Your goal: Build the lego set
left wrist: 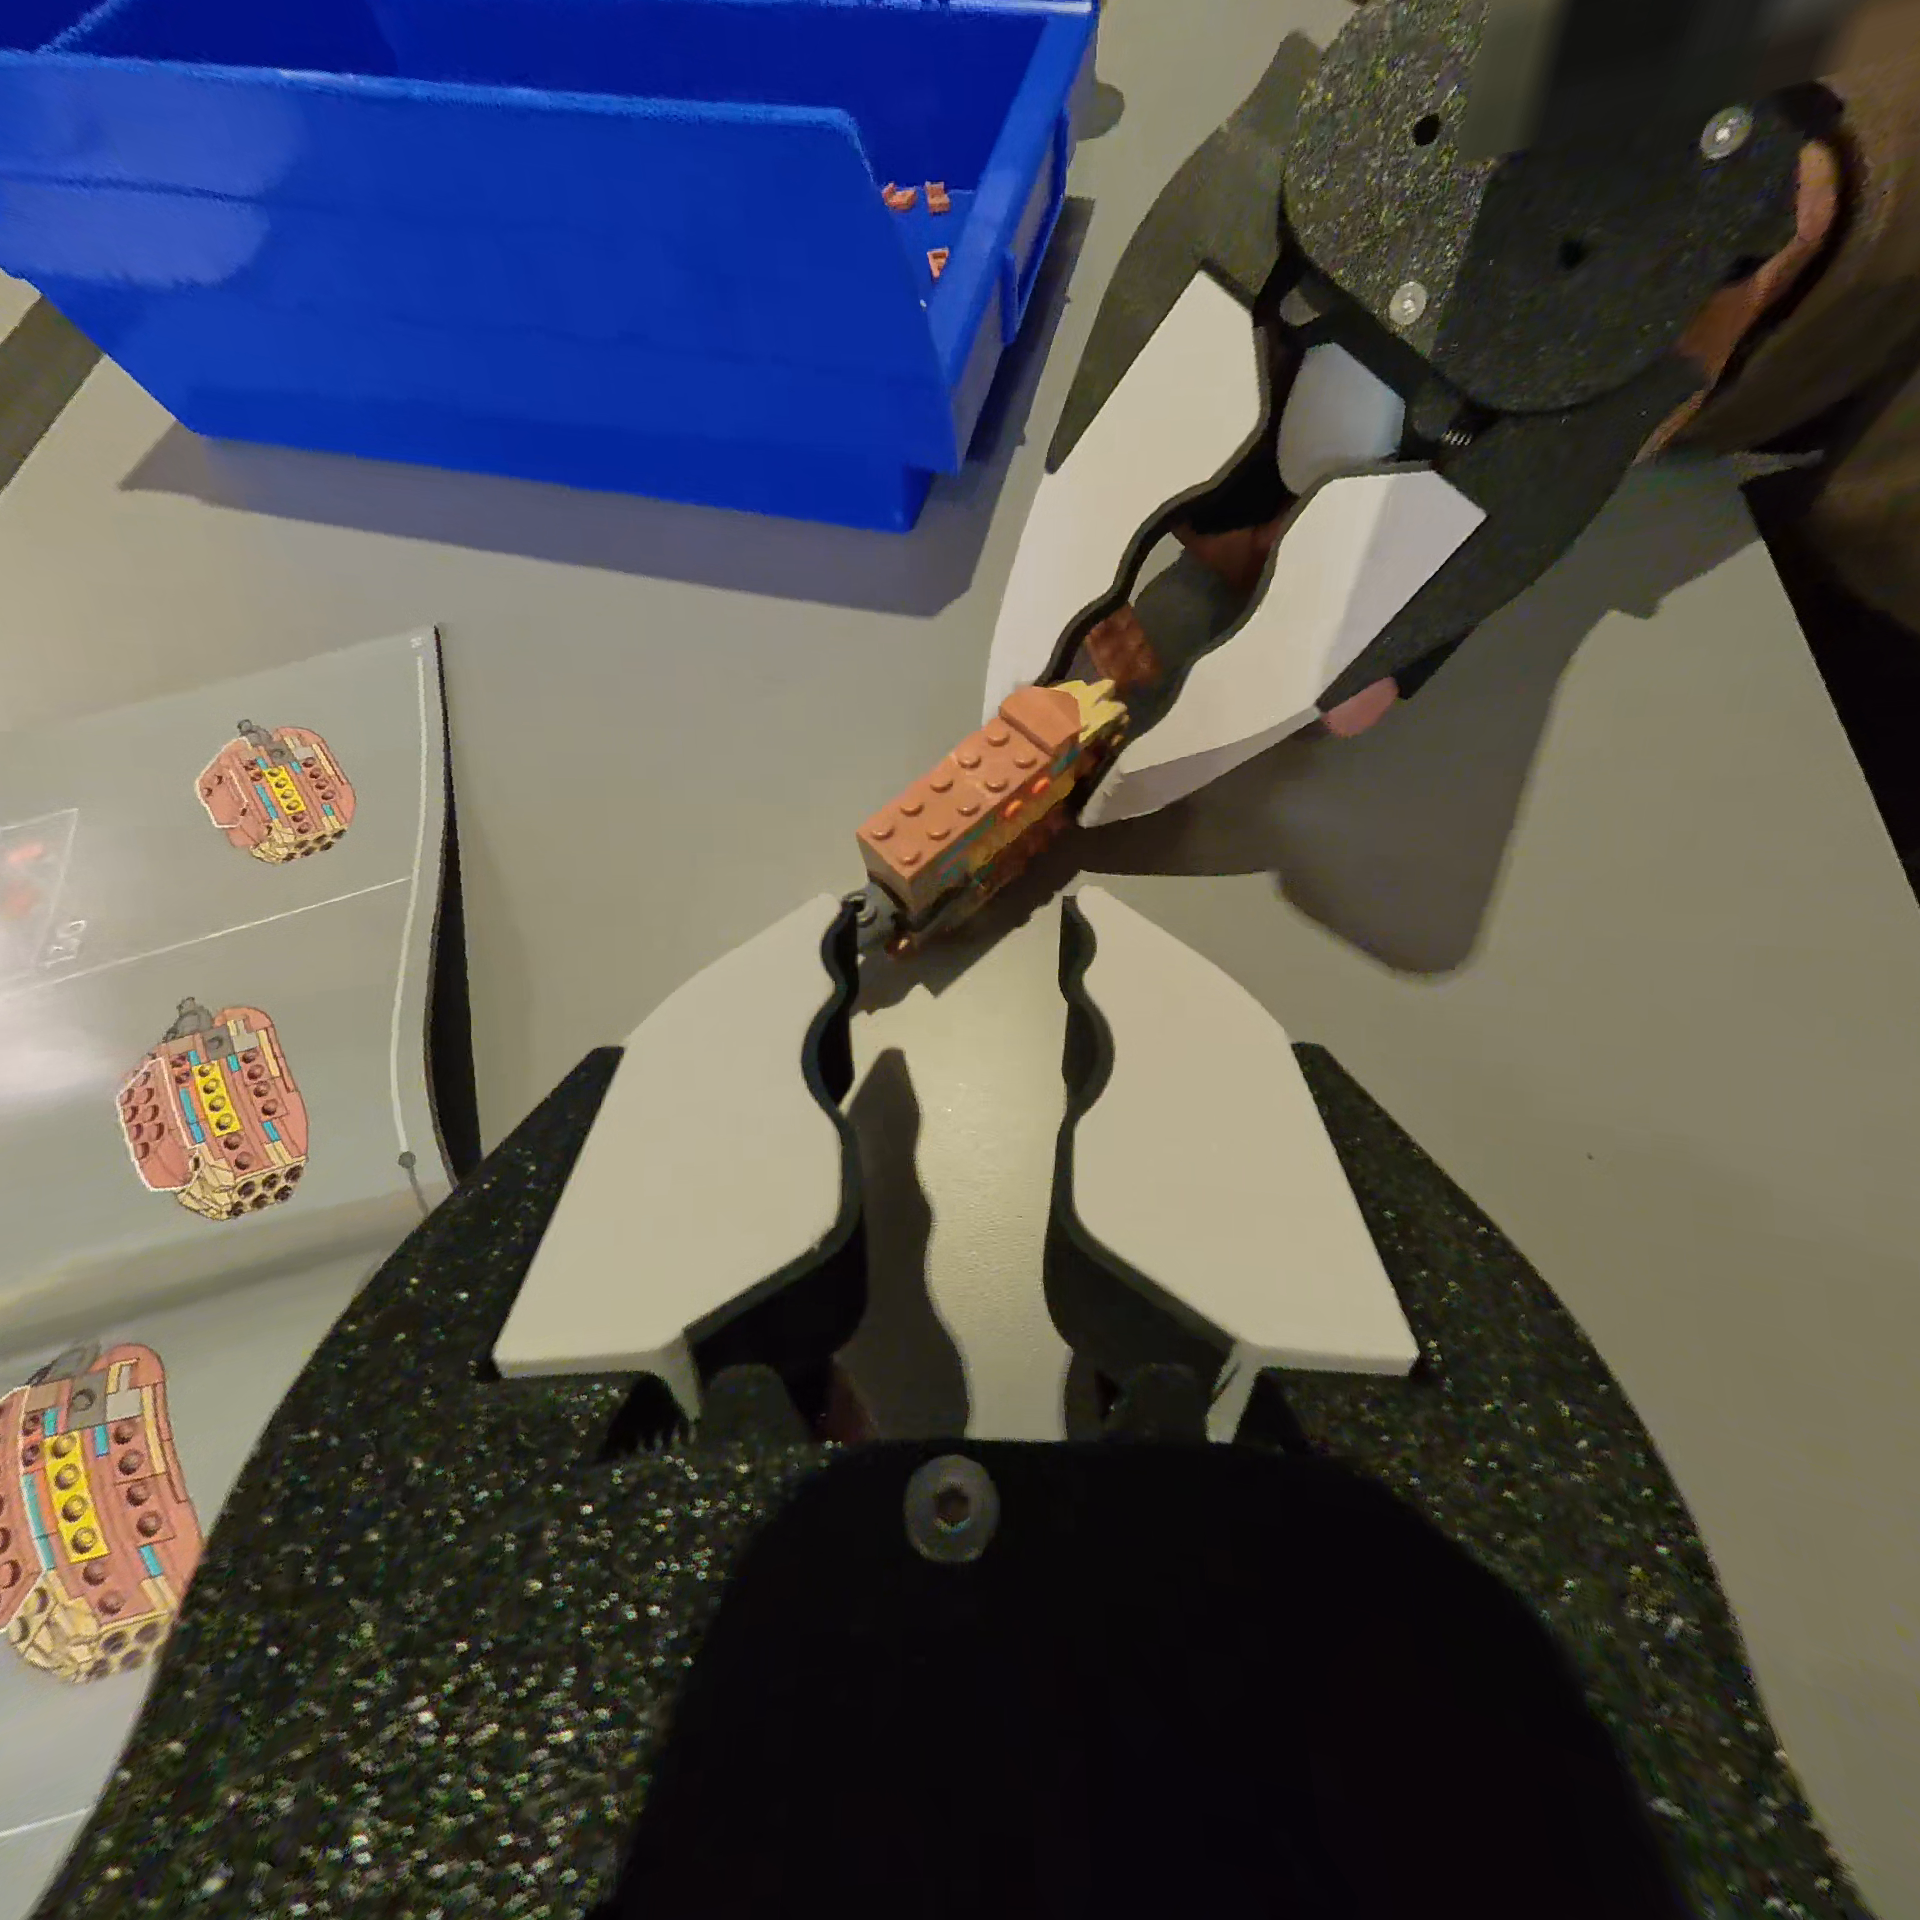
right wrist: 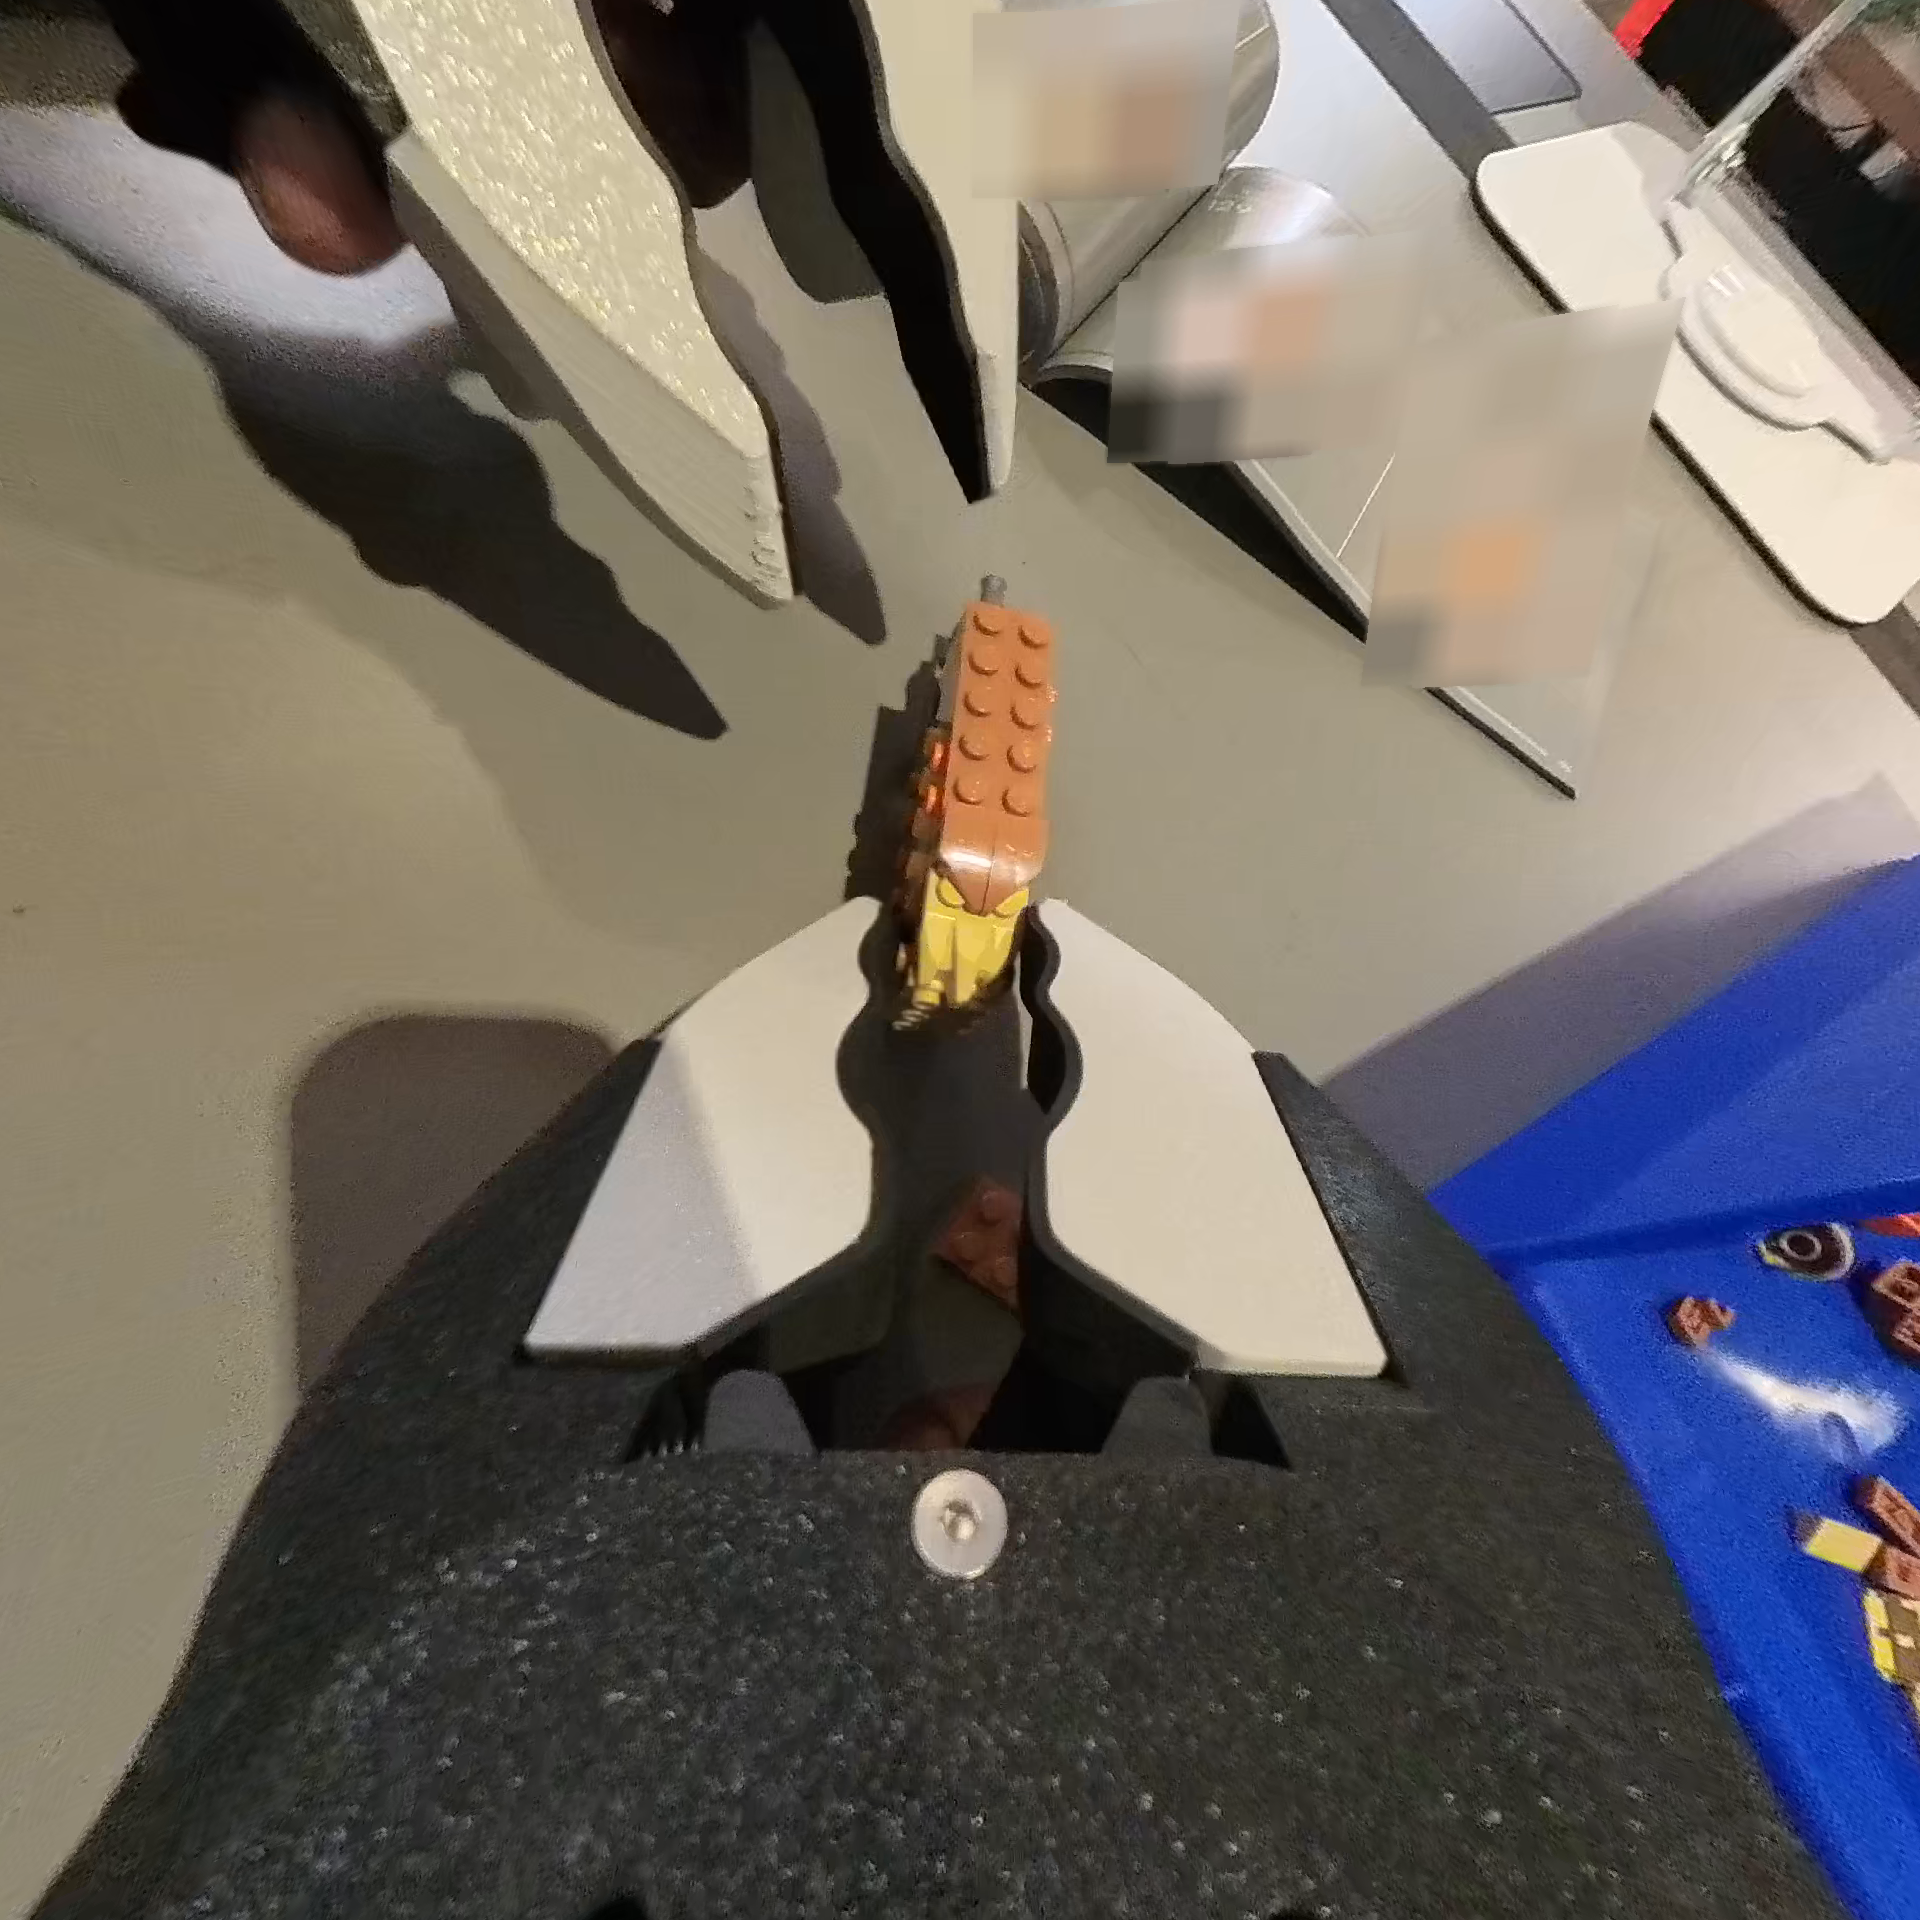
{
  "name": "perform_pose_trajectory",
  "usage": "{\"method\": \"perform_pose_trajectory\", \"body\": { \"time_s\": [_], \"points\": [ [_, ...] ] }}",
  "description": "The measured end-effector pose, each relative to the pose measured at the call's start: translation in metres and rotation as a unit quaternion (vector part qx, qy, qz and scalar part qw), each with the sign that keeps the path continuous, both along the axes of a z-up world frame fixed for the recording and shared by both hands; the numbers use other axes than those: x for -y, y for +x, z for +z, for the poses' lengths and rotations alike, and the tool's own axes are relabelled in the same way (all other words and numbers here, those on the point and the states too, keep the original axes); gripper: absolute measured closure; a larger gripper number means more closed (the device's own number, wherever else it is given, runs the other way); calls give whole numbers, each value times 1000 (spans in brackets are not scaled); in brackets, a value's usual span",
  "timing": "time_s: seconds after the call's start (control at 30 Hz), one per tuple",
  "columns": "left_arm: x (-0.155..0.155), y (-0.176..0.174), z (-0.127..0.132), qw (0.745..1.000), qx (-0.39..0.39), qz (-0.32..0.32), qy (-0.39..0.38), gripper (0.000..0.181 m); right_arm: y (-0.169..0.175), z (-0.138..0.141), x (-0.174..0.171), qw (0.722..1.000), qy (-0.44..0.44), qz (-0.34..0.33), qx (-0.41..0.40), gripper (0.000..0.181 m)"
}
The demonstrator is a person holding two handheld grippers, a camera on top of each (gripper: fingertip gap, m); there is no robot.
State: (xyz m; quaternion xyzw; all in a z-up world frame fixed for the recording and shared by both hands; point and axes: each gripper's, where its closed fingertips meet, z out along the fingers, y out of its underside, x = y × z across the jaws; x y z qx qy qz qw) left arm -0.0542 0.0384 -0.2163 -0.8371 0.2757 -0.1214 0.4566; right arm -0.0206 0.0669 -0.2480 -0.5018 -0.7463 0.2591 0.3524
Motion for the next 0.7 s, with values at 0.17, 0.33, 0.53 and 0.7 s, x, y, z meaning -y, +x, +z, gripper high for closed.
{"method": "perform_pose_trajectory", "body": {
  "time_s": [0.17,0.33,0.53,0.7],
  "points": [
    [8,4,-4,1000,5,-16,-26,144,4,-1,6,1000,-22,19,11,153],
    [21,17,-17,996,5,-55,-72,145,14,-5,18,998,-27,46,30,153],
    [20,15,-19,996,1,-47,-71,142,14,-3,40,996,-32,76,27,153],
    [20,6,-13,999,11,-12,-40,139,3,-1,53,995,-33,98,17,153]
  ]
}}
